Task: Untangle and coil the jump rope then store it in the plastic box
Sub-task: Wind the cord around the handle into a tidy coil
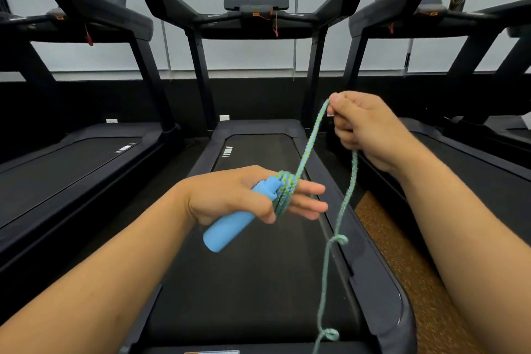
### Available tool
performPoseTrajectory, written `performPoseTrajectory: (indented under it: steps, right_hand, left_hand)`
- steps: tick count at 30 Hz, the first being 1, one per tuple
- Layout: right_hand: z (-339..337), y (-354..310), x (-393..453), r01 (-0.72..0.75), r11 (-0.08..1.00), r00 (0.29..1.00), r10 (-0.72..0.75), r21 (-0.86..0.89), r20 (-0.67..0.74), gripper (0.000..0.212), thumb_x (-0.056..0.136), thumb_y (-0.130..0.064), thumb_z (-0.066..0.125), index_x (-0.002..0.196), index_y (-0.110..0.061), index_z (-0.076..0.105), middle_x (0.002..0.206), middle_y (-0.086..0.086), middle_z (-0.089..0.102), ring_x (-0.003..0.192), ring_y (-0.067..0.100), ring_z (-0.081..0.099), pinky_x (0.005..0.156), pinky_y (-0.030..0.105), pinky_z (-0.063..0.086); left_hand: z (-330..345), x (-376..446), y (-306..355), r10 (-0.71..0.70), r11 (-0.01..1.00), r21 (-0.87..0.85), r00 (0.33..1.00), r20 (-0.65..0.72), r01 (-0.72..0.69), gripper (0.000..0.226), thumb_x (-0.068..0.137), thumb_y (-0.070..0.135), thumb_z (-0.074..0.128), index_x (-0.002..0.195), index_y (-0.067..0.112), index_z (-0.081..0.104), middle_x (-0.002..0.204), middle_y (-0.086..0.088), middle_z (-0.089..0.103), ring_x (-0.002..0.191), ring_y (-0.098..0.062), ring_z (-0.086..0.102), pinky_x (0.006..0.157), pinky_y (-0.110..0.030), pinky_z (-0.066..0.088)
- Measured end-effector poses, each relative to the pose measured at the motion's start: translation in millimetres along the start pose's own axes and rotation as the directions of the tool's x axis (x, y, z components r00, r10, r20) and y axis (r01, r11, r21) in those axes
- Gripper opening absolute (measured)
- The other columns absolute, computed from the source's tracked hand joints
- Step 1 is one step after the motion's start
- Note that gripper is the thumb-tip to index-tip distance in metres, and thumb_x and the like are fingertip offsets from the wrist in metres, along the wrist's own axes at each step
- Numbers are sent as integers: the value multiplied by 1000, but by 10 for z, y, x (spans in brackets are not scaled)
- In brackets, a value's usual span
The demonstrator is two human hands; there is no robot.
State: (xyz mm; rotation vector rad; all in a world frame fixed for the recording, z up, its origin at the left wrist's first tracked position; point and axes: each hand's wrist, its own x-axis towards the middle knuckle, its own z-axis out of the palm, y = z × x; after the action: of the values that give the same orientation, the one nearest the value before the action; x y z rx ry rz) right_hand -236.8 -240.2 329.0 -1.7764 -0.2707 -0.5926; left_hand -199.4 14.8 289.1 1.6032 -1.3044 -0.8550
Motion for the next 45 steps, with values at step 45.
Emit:
performPoseTrajectory:
  steps: [45]
  right_hand:
    - [980, 145, -440, -139, 990, 928, 140, -29, 345, 33, 113, -15, 35, 82, -17, 48, 53, -11, 34, 43, 5, 28, 42, 18, 26]
  left_hand:
    - [-139, -275, 239, 264, 861, -367, 927, -267, -351, 68, 75, -4, 54, 143, 1, 54, 147, -22, 59, 138, -33, 55, 117, -43, 43]
